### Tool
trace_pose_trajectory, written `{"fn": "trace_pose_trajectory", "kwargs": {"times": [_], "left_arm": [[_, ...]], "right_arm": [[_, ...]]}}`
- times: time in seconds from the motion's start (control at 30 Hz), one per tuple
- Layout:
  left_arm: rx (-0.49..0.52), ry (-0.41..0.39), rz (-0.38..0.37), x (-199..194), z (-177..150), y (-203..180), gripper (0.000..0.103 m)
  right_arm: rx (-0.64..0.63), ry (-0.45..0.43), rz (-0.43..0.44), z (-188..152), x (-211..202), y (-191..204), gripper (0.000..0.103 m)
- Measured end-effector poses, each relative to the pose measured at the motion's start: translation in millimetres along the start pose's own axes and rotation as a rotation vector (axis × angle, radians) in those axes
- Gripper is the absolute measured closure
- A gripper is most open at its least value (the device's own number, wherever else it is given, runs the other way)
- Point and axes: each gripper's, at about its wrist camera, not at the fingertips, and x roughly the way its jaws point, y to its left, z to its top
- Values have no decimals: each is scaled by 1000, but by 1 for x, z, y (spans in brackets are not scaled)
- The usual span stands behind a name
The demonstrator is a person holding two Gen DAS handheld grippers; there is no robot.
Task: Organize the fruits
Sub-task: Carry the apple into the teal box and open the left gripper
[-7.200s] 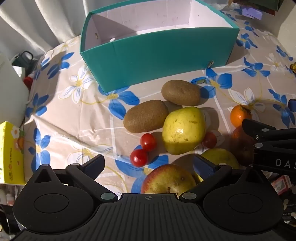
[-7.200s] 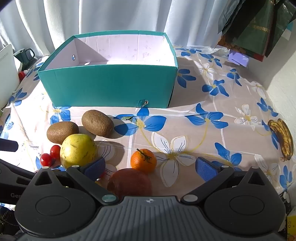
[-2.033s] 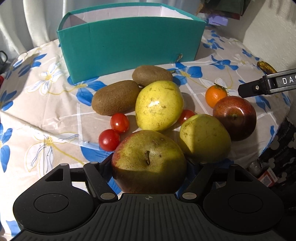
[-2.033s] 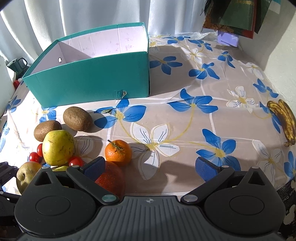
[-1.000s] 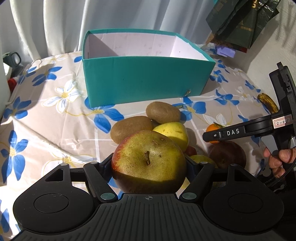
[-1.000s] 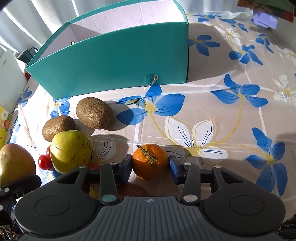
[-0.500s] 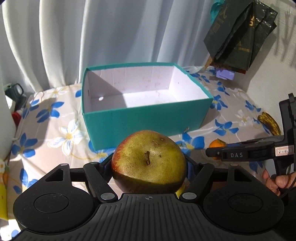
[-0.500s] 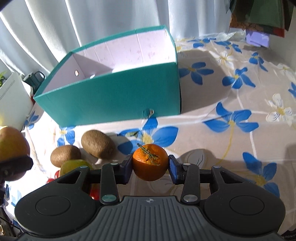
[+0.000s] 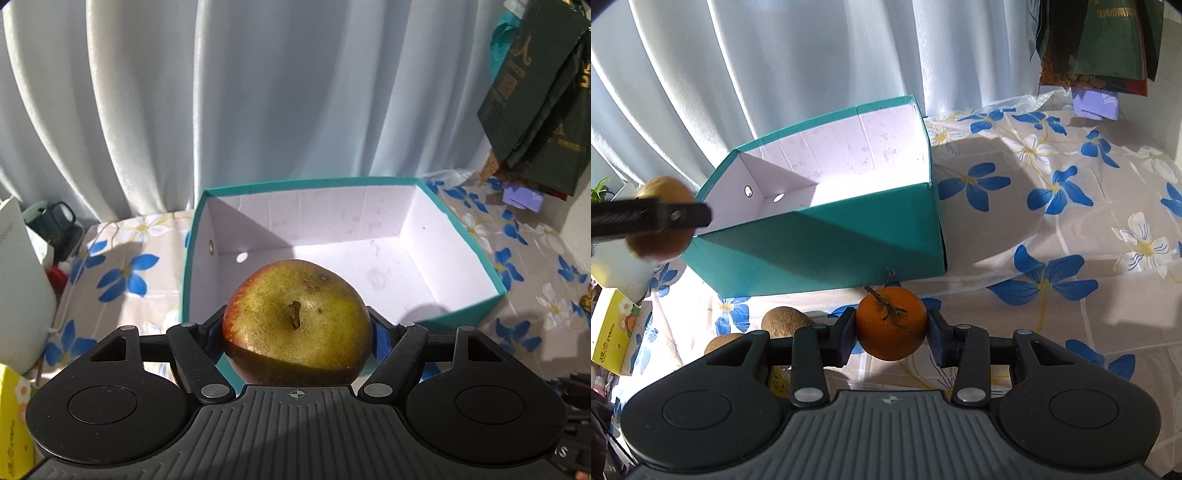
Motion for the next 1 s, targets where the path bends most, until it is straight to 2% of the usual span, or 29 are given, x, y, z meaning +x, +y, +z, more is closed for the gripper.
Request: {"fn": "trace_pose_trajectory", "kwargs": {"times": [0.23,0.47,0.8,1.0], "left_arm": [[-23,20,98,49,18,3,25],[-48,156,137,90,16,9,25],[-4,207,201,109,21,-5,25],[-18,205,181,109,24,-5,25]], "right_arm": [[-2,-42,-6,1,-10,1,63],[16,-81,-40,0,-22,-1,63],[58,-106,-92,-2,-32,-6,63],[57,-120,-100,-1,-36,-3,63]]}}
